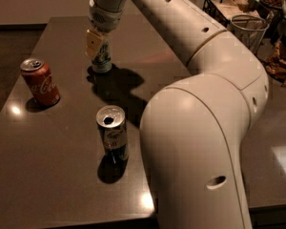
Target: Move 7up can near coke can
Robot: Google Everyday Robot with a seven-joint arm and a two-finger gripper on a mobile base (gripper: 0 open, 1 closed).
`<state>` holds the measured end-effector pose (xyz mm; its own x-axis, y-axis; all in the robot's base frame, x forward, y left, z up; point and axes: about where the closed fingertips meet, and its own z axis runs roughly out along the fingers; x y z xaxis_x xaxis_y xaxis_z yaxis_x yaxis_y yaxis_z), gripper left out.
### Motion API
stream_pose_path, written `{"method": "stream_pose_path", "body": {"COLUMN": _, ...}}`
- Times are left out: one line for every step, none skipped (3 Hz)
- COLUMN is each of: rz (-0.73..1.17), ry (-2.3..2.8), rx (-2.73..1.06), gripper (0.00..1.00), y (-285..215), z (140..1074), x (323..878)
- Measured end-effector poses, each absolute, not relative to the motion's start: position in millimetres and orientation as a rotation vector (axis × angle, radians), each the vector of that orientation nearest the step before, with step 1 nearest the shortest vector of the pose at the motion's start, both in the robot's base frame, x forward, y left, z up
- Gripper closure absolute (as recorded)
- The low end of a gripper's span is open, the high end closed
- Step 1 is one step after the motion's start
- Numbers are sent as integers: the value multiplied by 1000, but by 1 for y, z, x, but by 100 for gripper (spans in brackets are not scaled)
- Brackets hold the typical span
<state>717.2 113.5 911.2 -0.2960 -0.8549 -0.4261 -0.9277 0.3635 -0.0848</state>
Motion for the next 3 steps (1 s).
{"method": "stream_pose_path", "body": {"rz": 276, "ry": 2197, "rx": -1596, "gripper": 65, "y": 121, "z": 920, "x": 707}}
{"method": "stream_pose_path", "body": {"rz": 324, "ry": 2152, "rx": -1656, "gripper": 88, "y": 131, "z": 924, "x": 685}}
{"method": "stream_pose_path", "body": {"rz": 376, "ry": 2097, "rx": -1716, "gripper": 100, "y": 142, "z": 925, "x": 656}}
